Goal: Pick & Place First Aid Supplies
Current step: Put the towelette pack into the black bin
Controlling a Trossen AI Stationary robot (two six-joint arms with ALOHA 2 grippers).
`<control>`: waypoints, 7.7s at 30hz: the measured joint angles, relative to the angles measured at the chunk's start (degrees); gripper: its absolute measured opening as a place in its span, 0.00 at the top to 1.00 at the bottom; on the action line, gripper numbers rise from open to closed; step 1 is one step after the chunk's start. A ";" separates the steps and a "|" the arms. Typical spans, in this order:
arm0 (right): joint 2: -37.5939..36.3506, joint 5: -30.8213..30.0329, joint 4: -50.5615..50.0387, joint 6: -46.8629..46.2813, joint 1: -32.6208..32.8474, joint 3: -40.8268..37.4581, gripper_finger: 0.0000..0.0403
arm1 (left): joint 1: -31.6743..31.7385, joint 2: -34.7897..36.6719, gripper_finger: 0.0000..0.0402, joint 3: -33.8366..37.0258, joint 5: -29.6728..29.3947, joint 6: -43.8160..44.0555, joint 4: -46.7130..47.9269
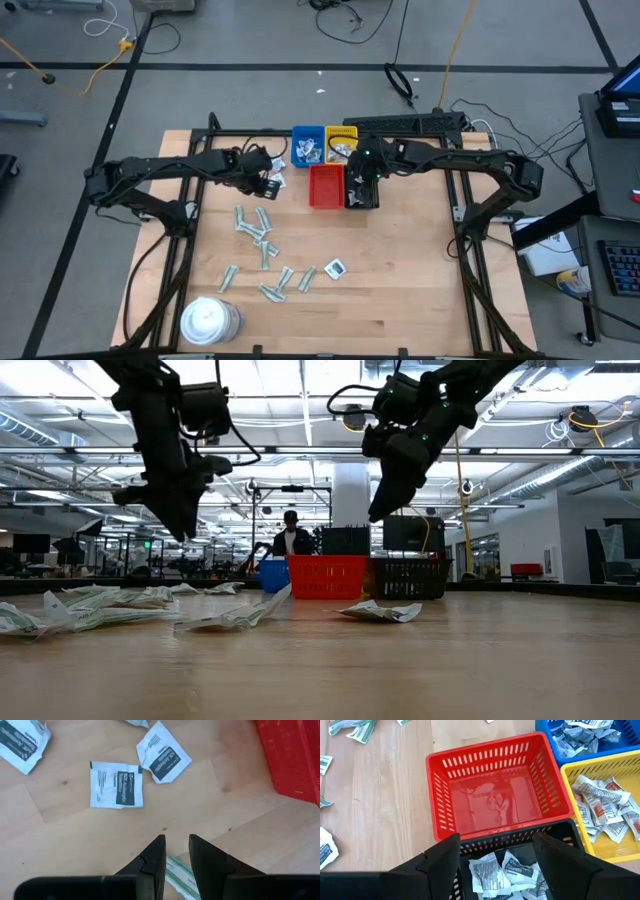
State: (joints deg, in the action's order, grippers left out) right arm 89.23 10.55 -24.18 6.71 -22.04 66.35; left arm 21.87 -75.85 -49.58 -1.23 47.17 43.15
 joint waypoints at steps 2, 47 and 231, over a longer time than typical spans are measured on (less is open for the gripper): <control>0.00 0.00 0.05 0.03 0.00 0.00 0.38 | 0.84 0.00 0.78 0.01 1.30 -1.46 -0.05; 0.00 0.02 0.98 1.48 0.02 0.00 0.39 | 6.92 -11.45 1.00 0.51 6.52 -18.00 -3.35; -0.90 -4.47 7.41 4.45 -0.96 -3.67 0.40 | 6.64 -11.17 0.24 0.39 -1.17 -23.02 -16.15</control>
State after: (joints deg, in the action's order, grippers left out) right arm 88.33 6.07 -16.78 11.16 -23.00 62.67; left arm 28.52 -87.02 -49.19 -2.40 24.15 27.00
